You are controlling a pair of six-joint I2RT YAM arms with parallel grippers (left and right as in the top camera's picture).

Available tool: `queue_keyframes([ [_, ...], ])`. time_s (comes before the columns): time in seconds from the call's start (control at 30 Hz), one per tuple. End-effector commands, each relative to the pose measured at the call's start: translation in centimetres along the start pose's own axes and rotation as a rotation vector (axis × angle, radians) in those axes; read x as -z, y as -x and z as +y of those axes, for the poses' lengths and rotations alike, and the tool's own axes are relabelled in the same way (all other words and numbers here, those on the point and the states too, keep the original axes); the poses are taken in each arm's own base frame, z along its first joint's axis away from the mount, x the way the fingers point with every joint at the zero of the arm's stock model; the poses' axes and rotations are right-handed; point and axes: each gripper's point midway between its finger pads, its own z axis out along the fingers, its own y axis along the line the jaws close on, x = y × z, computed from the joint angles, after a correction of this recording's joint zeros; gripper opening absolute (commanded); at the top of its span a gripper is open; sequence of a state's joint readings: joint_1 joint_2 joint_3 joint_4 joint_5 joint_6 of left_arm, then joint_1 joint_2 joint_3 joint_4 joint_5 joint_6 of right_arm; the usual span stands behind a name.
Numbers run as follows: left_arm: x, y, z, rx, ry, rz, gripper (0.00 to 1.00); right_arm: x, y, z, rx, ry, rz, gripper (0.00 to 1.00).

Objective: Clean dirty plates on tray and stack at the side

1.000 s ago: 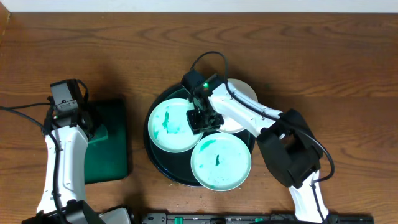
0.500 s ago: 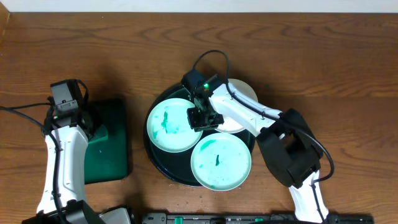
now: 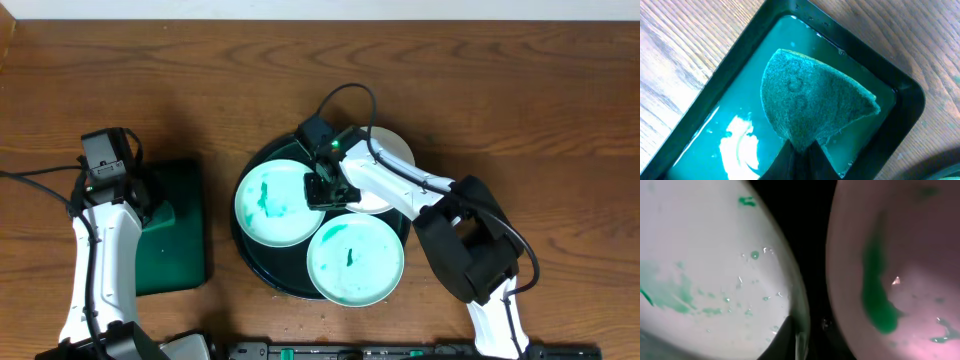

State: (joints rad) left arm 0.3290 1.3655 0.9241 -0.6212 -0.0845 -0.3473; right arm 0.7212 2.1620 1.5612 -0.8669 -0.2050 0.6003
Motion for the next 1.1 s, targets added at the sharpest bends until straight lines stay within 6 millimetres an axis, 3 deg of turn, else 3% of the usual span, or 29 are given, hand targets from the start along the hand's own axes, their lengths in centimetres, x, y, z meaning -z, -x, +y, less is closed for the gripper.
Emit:
queue_keyframes([
  [0.0,0.1,-0.2,-0.5,-0.023,-0.031,0.005,0.07,-1.1,-0.4,-0.9,-0.009,-0.032,0.015,0.02],
  [0.47,1.0,-2.1,-6.0,-0.197,-0.225,0.042,0.07,-1.1,-0.4,-0.9,0.009,-0.032,0.016,0.01],
  [0.7,2.6,-5.8,-11.2,-0.344,-0.361,0.095,0.07,-1.1,-0.5,-0.9,0.01,-0.032,0.017,0.01],
  [0.87,3.3,-8.2,-13.6,-0.379,-0.395,0.13,0.07,-1.1,-0.6,-1.0,0.013,-0.035,0.022,0.01],
  [1.07,0.7,-11.3,-14.5,-0.37,-0.358,0.26,0.07,-1.1,-0.7,-1.0,0.015,-0.037,0.025,0.01],
])
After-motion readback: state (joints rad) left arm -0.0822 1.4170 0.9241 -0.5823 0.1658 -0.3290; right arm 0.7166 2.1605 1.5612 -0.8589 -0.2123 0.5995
